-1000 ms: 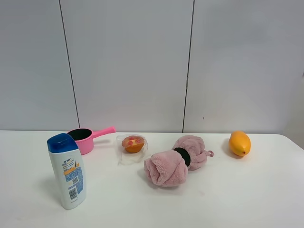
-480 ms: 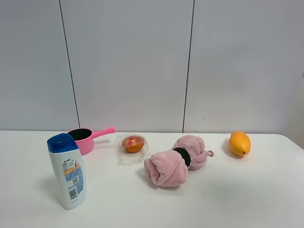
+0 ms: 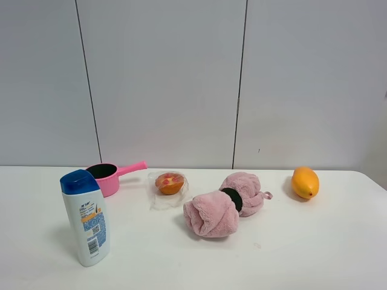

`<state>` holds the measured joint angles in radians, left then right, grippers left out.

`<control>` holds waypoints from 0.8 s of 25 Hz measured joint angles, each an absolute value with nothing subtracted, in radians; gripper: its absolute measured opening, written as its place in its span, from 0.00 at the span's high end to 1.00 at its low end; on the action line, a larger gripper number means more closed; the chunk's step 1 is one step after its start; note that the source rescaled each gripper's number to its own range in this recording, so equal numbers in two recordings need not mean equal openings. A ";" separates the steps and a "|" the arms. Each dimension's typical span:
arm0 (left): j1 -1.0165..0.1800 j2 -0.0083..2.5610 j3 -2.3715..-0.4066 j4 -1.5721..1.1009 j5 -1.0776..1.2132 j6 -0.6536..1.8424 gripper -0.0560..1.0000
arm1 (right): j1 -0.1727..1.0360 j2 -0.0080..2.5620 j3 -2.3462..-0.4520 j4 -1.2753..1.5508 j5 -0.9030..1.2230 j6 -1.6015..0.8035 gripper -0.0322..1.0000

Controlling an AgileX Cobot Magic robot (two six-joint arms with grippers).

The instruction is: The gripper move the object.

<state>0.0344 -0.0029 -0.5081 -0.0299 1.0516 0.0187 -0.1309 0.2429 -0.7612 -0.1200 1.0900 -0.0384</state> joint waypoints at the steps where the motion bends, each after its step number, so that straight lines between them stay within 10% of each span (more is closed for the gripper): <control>1: 0.034 -0.003 -0.508 -0.030 1.052 0.019 0.00 | -0.122 0.197 -0.725 -0.106 1.083 -0.038 0.00; 20: 0.034 -0.003 -0.508 -0.030 1.052 0.019 0.00 | -0.107 -0.003 -0.502 -0.030 1.052 -0.031 0.00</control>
